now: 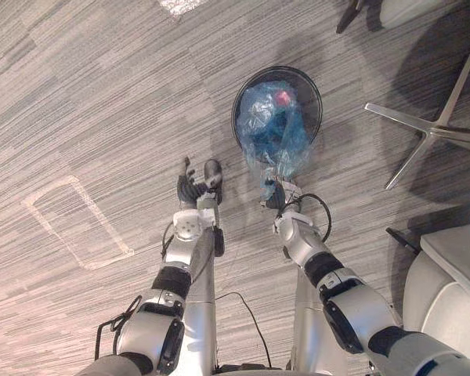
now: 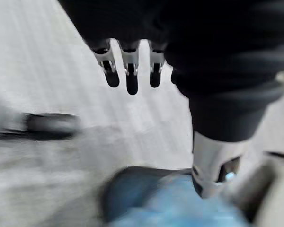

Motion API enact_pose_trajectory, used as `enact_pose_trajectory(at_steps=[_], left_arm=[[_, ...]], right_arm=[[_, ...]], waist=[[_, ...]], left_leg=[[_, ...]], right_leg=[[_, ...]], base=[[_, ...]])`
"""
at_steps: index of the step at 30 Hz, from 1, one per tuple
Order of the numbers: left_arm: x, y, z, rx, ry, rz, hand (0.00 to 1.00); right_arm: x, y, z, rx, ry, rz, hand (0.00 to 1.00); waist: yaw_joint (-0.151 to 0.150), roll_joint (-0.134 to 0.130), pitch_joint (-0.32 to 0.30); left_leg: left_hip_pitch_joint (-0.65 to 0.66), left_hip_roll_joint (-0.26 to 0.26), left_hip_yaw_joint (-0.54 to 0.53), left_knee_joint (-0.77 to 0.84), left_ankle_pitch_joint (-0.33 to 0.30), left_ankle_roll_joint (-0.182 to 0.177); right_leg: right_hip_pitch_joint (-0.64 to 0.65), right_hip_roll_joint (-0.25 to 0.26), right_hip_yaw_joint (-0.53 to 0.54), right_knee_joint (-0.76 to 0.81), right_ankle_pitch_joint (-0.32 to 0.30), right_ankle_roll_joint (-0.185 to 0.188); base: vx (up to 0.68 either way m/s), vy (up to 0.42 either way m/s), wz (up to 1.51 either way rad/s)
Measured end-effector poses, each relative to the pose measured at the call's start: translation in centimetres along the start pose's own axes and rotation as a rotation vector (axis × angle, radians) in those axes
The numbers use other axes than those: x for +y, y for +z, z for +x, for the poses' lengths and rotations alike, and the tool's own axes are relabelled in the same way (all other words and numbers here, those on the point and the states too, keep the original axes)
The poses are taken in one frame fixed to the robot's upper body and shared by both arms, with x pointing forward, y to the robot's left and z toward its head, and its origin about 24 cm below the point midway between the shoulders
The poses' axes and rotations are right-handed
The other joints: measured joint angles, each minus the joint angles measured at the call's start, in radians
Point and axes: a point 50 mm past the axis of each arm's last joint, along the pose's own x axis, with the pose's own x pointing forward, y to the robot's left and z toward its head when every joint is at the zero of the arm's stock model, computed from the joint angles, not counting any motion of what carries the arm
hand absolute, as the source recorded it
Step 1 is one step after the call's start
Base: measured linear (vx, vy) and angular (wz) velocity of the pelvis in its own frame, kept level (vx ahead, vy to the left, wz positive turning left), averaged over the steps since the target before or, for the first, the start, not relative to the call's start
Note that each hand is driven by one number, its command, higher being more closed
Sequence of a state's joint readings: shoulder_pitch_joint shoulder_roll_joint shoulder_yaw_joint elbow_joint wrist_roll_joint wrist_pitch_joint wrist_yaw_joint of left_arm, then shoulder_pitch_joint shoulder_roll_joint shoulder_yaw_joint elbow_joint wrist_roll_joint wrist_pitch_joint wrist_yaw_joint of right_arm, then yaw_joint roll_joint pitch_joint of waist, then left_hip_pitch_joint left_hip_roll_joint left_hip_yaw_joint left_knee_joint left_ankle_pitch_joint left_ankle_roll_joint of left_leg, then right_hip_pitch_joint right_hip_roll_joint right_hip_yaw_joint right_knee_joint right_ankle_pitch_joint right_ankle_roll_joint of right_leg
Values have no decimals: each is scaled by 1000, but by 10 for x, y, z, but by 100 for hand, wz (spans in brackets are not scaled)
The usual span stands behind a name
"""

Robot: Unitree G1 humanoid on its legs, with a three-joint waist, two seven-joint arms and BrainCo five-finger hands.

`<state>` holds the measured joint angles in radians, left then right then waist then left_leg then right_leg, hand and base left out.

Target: Gather rubbish on tea table into small bin, then transfer packed bag to large trash can.

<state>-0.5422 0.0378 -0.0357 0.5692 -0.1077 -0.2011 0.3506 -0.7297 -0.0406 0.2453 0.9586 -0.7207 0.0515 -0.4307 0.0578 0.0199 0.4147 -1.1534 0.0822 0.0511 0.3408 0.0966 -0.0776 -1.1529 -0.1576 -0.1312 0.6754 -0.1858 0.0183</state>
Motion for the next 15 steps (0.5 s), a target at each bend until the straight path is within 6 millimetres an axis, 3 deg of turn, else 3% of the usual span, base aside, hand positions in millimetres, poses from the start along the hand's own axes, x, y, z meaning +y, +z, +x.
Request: enact_pose_trajectory(at_steps=[7, 15], left_arm=[[1, -4, -1, 23, 8, -24, 0], [7, -16, -2, 84, 39, -21, 0]], right_arm=[[0, 4, 0, -6, 12, 59, 100], [-14, 18, 5, -51, -56, 147, 100]], waist=[[2, 0, 0], [1, 0, 0]], left_leg=[[1, 18, 45, -8, 19, 9], [23, 33, 49, 14, 20, 10]], right_leg=[[-4, -1, 1, -4, -1, 1], [24, 11, 3, -3, 3, -2]], base=[[-9, -13, 3], [-21, -22, -6]])
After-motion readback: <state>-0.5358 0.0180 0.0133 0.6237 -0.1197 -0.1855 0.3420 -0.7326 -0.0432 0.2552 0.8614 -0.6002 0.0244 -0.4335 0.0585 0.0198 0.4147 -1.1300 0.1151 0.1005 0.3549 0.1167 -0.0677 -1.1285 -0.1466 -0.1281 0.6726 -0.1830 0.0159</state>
